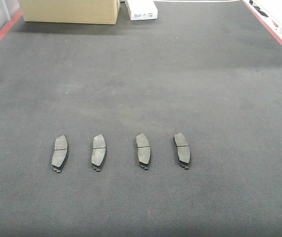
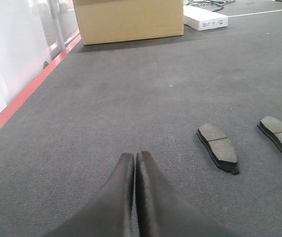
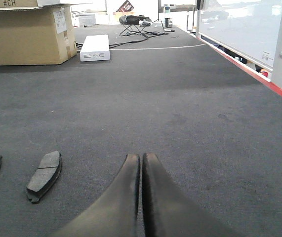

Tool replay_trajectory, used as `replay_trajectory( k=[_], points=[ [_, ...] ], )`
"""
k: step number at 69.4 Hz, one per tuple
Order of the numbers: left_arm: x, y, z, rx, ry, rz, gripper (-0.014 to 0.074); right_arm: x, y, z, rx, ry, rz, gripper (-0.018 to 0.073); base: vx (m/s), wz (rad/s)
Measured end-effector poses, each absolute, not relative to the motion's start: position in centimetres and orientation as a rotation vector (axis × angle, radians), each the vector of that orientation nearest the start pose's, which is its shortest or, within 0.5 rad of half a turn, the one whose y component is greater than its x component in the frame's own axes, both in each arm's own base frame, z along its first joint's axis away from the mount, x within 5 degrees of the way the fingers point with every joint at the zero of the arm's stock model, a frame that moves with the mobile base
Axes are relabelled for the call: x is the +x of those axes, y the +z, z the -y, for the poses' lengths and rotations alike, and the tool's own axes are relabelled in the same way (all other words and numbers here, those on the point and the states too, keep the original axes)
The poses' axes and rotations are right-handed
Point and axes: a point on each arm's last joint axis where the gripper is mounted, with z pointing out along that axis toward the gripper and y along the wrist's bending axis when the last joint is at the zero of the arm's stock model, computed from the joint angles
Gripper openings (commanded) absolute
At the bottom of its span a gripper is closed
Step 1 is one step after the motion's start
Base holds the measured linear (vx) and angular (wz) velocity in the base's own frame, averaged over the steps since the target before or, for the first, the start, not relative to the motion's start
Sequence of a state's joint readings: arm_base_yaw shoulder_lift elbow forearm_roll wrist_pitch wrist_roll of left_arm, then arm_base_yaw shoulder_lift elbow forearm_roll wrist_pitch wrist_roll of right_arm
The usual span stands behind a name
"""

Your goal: Move and align brake pads A on conveyor

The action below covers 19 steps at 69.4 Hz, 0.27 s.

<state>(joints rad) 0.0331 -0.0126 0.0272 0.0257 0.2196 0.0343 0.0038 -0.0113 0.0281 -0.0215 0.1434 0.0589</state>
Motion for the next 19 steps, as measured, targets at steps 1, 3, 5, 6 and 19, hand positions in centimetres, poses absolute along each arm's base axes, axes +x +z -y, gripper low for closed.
replay_trajectory(
  k=[1,3,5,6,19],
  points=[
    [5.56,18.48,-0.23,0.018,0.073,-1.718,-0.0006,5.65,19.13,0.01,0.03,0.029,-1.644,-0.0009,0.0,0.0],
    [5.56,18.48,-0.23,0.018,0.073,-1.718,-0.0006,5.65,19.13,0.01,0.03,0.029,-1.644,-0.0009,0.0,0.0],
    [5.56,18.48,-0.23,0.018,0.073,-1.718,-0.0006,5.65,19.13,0.01,0.03,0.029,-1.644,-0.0009,0.0,0.0],
    [5.56,18.48,-0.23,0.018,0.073,-1.718,-0.0006,5.65,19.13,0.01,0.03,0.029,-1.644,-0.0009,0.0,-0.01],
    [5.56,18.48,-0.23,0.018,0.073,-1.718,-0.0006,5.65,19.13,0.01,0.03,0.029,-1.644,-0.0009,0.0,0.0]
  ],
)
